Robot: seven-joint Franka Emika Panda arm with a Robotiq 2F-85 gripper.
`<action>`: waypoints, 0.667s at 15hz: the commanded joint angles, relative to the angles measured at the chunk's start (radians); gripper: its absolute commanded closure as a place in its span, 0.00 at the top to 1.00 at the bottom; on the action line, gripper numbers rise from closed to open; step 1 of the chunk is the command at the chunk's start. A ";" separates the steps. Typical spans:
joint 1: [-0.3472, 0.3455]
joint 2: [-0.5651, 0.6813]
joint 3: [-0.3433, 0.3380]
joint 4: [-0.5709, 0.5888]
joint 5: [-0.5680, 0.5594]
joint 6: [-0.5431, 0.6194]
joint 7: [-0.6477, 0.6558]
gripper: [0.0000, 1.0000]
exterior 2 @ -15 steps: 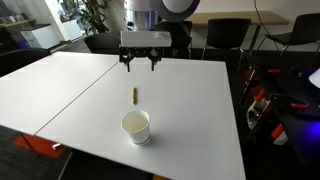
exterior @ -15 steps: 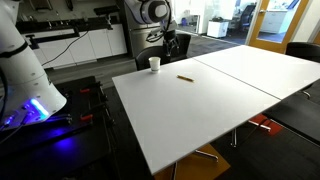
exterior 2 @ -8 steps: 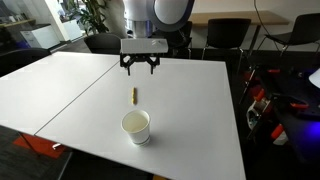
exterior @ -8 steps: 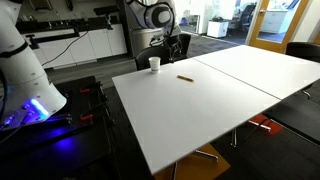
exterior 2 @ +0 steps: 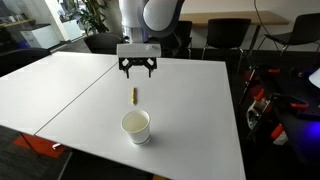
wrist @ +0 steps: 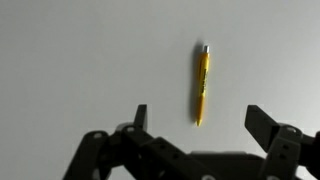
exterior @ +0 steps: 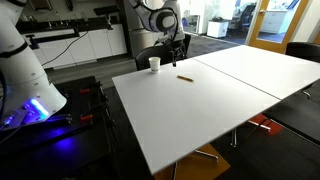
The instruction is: Put the pen inside the white cup
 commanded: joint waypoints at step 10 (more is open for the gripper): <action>0.001 0.361 -0.043 0.463 0.038 -0.107 -0.018 1.00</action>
